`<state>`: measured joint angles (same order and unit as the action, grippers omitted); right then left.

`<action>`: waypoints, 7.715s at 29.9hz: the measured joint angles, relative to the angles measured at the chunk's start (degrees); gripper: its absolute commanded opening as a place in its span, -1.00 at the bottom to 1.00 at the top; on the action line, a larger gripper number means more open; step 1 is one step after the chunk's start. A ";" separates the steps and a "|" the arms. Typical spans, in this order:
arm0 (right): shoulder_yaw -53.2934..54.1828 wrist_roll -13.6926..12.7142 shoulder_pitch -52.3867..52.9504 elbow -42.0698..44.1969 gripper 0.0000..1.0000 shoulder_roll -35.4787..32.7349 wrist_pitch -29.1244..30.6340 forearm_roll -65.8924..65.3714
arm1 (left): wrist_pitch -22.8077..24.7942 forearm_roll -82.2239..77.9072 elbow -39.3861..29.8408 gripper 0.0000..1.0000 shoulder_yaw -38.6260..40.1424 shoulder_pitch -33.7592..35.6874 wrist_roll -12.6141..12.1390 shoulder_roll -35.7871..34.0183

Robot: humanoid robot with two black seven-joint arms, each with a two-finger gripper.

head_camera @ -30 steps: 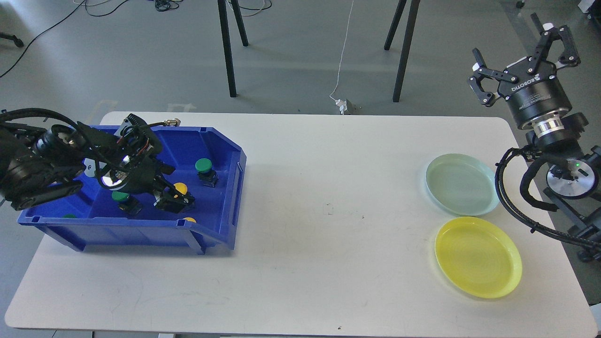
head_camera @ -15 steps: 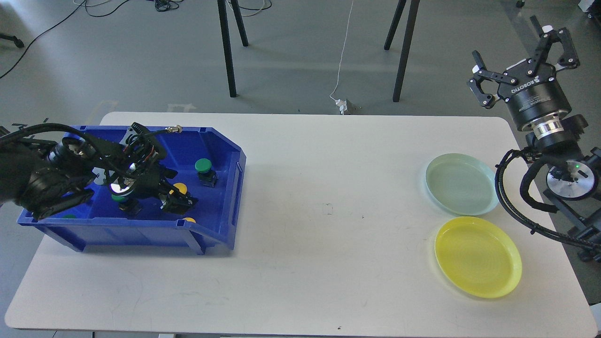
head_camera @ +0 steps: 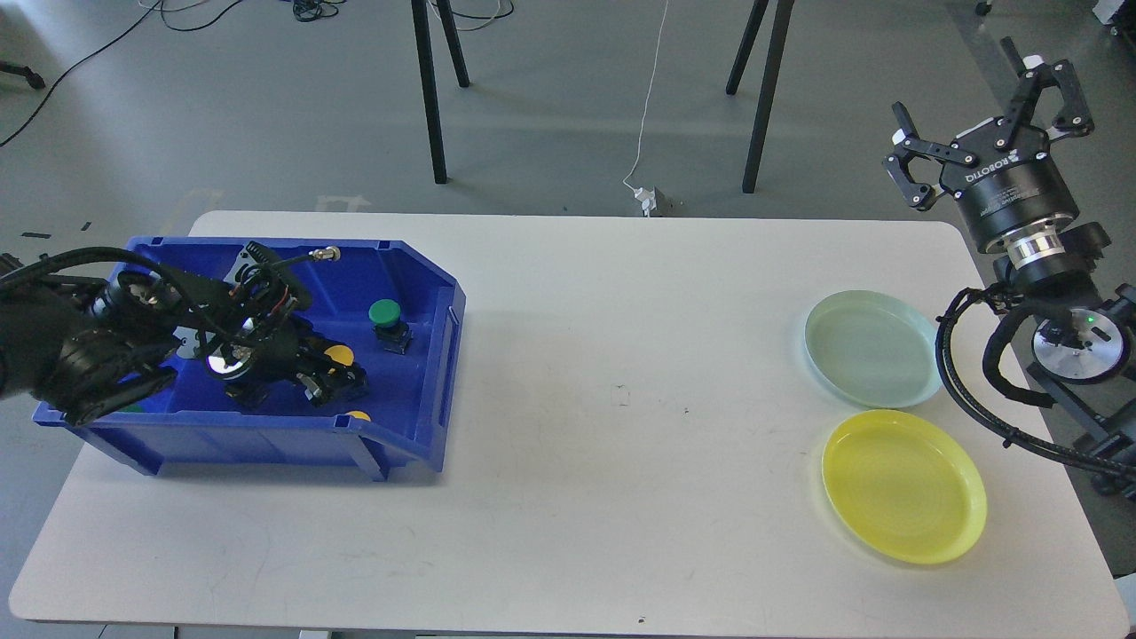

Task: Pass button and place on color plate

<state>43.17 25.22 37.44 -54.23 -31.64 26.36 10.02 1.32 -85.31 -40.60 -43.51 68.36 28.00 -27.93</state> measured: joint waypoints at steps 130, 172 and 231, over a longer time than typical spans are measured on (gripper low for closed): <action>-17.82 2.76 1.03 -28.76 -0.71 5.12 -16.14 -31.74 | 6.08 41.19 -38.31 -0.44 48.35 -10.16 0.01 -5.63; -1.74 2.77 -51.07 -38.37 -0.28 -18.67 -47.35 -27.08 | 6.55 42.60 -38.14 0.99 52.22 -13.76 0.00 -5.93; 19.94 2.78 -38.20 -42.52 0.96 -9.17 -26.99 -20.83 | 22.67 -19.34 3.12 0.74 45.13 -15.83 -0.01 -12.03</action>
<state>63.12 28.00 -0.77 -96.76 -40.81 -0.63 -10.81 24.00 -104.65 -37.48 1.61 52.52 27.99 -39.96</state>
